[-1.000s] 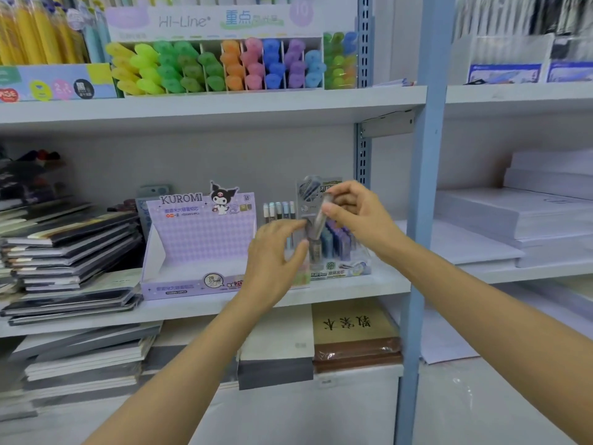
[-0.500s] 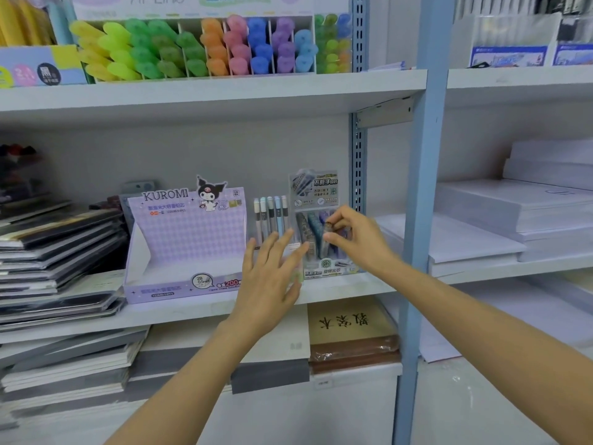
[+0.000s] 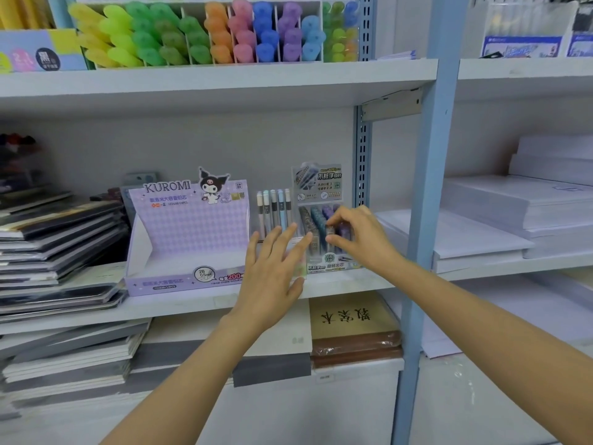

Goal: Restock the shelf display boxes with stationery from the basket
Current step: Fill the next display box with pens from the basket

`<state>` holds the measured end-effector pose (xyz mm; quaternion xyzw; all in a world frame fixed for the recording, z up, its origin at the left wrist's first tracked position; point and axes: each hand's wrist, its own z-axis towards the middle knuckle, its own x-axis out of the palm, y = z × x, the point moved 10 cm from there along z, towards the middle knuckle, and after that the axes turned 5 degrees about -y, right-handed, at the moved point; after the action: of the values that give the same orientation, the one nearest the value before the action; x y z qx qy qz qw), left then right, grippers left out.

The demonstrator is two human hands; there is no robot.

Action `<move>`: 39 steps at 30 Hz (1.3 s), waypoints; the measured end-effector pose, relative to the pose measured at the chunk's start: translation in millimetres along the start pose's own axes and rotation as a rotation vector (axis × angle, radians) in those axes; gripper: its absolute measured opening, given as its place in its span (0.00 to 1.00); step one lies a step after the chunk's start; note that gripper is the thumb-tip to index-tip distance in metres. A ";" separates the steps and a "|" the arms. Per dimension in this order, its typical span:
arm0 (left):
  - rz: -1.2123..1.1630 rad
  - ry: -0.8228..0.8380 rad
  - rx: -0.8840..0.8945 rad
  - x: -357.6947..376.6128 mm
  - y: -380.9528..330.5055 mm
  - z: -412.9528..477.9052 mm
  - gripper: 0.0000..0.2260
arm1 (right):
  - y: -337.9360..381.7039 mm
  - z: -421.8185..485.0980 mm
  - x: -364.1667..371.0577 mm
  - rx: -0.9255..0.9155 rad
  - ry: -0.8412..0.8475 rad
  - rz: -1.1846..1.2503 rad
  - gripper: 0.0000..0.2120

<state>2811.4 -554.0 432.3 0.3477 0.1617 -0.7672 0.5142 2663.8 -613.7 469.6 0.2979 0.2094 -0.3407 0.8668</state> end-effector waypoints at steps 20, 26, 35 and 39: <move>-0.355 0.135 -0.383 118.5 28.4 -262.2 0.15 | 53.8 -249.0 211.2 0.011 0.668 0.293 0.05; -0.331 0.674 -0.601 212.6 18.6 -436.0 0.18 | -16.4 -402.1 311.5 0.233 1.070 0.174 0.08; -0.308 0.916 -0.616 245.8 -3.8 -515.2 0.23 | -54.7 -539.8 354.5 0.081 1.352 -0.084 0.22; -0.327 0.888 -0.637 246.7 -5.7 -516.7 0.22 | -57.1 -553.1 356.7 0.072 1.339 -0.067 0.12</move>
<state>2939.5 -405.5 -105.7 0.4352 0.6372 -0.5304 0.3509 2777.2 -449.1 -160.1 0.4669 0.6995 -0.1158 0.5285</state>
